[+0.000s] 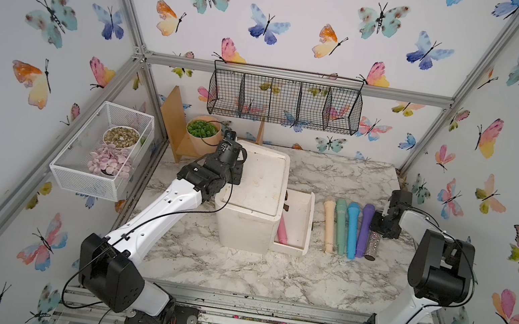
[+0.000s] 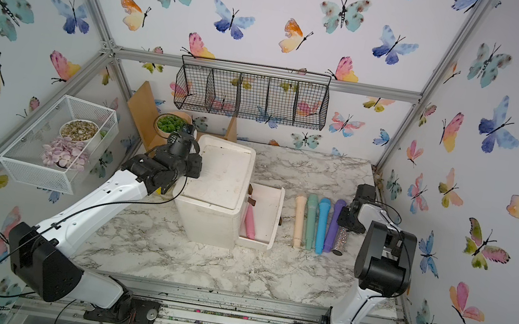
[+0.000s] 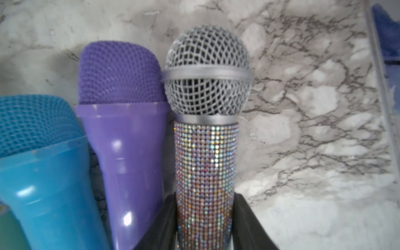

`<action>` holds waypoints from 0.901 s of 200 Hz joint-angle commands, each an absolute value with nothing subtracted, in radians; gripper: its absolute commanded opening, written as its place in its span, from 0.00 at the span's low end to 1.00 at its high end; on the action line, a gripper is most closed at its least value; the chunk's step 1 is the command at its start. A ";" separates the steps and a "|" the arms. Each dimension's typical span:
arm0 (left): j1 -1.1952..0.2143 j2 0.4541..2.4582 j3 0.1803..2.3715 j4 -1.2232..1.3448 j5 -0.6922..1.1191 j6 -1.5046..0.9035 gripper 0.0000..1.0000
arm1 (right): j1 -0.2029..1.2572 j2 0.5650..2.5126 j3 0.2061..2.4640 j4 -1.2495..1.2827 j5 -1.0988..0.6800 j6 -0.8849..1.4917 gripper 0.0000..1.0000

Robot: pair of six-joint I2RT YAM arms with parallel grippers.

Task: Take the microphone out of the drawer
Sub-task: Place the microphone at the center of the board.

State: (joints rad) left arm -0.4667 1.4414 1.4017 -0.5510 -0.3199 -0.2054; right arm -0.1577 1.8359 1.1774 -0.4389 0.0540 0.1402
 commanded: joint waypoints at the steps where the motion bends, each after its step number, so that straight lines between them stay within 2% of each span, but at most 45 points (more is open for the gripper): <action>1: -0.477 1.492 1.388 -0.583 -0.367 -0.189 0.00 | -0.161 1.850 1.190 -0.456 0.017 0.157 0.33; 58: -0.477 1.496 1.399 -0.584 -0.360 -0.189 0.00 | -0.162 1.827 1.200 -0.468 -0.005 0.167 0.49; 128: -0.477 1.492 1.399 -0.586 -0.357 -0.195 0.00 | -0.162 1.704 1.260 -0.526 -0.041 0.181 0.51; 180: -0.476 1.490 1.391 -0.584 -0.345 -0.206 0.00 | -0.160 1.520 1.144 -0.371 -0.526 0.206 0.51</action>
